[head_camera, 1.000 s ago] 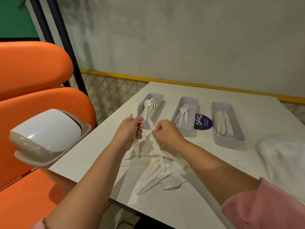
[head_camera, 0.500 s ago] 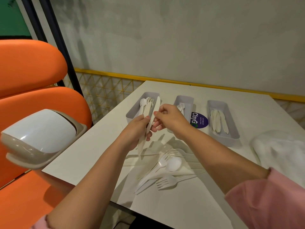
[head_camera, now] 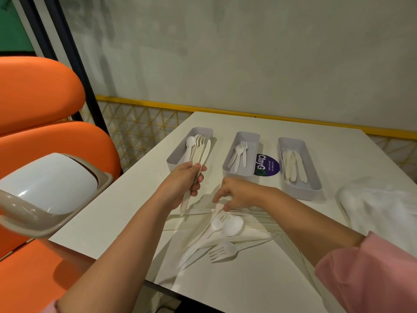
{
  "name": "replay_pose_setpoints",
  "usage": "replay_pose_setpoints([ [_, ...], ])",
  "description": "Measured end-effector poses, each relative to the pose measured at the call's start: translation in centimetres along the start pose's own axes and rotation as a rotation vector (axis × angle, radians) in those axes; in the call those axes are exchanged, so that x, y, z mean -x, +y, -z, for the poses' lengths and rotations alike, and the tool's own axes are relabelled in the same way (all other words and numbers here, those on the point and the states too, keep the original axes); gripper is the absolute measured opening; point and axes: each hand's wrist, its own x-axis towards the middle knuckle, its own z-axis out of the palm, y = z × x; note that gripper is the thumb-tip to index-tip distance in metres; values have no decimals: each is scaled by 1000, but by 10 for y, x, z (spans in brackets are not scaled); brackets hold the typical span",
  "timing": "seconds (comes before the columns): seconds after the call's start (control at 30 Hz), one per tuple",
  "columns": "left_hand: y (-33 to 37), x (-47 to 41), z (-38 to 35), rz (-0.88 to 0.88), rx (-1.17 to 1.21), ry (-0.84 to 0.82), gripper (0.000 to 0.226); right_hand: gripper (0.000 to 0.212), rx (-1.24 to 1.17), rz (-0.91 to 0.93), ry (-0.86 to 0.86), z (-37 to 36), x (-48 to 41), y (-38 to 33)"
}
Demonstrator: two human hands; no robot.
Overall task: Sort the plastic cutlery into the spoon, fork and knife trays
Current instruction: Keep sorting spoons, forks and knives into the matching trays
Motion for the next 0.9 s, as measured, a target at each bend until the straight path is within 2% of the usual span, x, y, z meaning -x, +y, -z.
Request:
replay_pose_setpoints([
  [0.2,-1,-1,1,8,-21,11,26,33,57,-7,4,-2,2,2],
  [0.43,-4,-4,1,17,-22,1,25,8,125,-39,-47,1,4,3],
  [0.7,-9,-6,-3,38,-58,-9,23,4,182,-94,-147,9,15,7],
  [0.9,-10,-10,-11,27,-171,-63,25,33,102,-139,-71,28,25,7],
])
